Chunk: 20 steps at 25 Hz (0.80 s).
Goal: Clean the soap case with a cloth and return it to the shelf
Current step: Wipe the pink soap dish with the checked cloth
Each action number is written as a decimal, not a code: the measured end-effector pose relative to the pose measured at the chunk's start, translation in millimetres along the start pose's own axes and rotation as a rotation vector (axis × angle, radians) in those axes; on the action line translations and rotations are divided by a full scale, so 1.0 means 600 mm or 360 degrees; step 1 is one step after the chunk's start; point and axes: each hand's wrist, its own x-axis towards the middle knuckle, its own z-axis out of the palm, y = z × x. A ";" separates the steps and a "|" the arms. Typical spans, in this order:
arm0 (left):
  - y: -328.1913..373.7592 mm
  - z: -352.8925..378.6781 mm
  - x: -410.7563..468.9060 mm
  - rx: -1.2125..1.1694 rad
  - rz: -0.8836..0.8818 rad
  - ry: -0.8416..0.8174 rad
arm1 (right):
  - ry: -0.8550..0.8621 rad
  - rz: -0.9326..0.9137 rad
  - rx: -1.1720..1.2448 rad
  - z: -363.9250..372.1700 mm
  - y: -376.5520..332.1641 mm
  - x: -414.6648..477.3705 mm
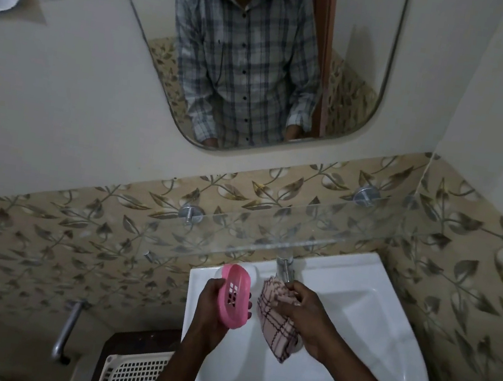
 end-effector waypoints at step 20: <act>0.013 -0.023 -0.021 -0.0141 -0.0381 -0.0406 | -0.0624 -0.2261 -0.2230 0.021 -0.008 0.027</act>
